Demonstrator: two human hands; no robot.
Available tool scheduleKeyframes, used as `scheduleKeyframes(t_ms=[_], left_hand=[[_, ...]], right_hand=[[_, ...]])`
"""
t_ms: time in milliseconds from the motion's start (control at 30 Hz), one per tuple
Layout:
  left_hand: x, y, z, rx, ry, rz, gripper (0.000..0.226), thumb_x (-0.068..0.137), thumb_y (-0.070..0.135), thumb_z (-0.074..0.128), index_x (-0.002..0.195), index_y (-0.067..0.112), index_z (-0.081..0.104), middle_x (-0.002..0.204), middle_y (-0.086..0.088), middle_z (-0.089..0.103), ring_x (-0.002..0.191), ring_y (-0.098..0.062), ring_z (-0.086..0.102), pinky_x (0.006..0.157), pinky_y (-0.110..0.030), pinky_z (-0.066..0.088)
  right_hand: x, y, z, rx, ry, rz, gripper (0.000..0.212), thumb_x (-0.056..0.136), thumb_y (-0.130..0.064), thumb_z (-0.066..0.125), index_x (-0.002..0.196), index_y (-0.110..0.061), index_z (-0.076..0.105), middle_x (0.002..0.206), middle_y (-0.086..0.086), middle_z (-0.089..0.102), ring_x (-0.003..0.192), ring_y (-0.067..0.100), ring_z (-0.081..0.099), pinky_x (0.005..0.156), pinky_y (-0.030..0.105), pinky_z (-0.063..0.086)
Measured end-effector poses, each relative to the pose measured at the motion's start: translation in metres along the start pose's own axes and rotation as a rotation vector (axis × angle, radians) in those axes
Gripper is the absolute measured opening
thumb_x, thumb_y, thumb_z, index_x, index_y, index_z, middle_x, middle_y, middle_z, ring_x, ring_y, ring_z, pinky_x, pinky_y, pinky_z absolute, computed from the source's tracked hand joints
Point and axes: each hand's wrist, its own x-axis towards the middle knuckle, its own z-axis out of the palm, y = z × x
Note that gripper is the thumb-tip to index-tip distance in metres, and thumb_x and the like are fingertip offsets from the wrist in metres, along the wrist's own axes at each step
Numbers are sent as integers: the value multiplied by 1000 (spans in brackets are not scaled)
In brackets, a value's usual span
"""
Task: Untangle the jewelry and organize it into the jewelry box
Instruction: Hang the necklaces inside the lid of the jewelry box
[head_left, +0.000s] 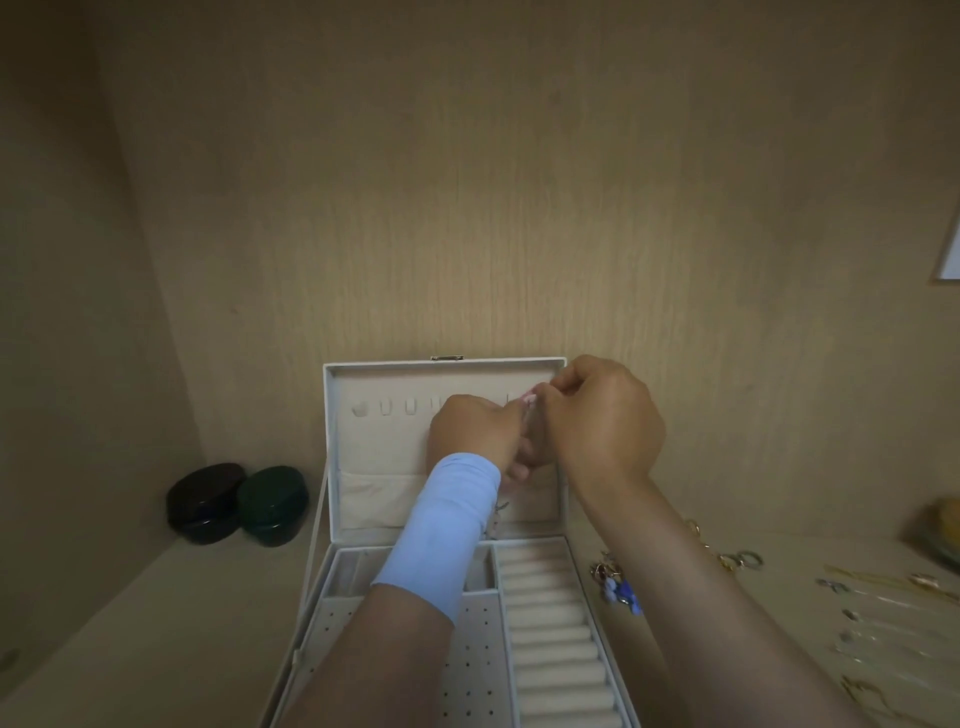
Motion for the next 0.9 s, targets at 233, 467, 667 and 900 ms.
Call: scheduleKeyframes(t_ms=[233, 467, 667, 900], left_hand=[[-2, -7, -4, 9, -157, -104, 45, 87, 44, 67, 67, 5, 63, 52, -7, 64, 35, -21, 50, 44, -23, 42], [-6, -25, -12, 331, -97, 126, 27, 86, 26, 60, 63, 17, 70, 54, 3, 64, 53, -22, 58, 63, -27, 53], [-18, -26, -26, 508, -207, 237, 14, 85, 35, 68, 84, 24, 77, 86, 5, 75, 86, -13, 69, 72, -20, 52], [-24, -10, -62, 740, -220, 207, 19, 82, 30, 73, 101, 27, 73, 109, 10, 69, 106, -12, 62, 102, -31, 46]], right_hand=[[-5, 7, -7, -328, -63, -336, 21, 92, -32, 62, 94, -16, 75, 103, 7, 56, 79, 31, 63, 60, 29, 35], [-19, 24, -16, -437, -214, -493, 18, 92, -20, 60, 99, -25, 75, 96, 1, 42, 82, 27, 58, 58, 30, 37], [-12, 27, -41, -184, -231, -522, 21, 93, -29, 61, 109, -24, 73, 109, -2, 57, 74, 20, 59, 60, 27, 38], [-19, 20, -43, -274, -598, -455, 20, 88, -41, 61, 94, -31, 77, 94, -11, 73, 86, 13, 66, 72, 28, 52]])
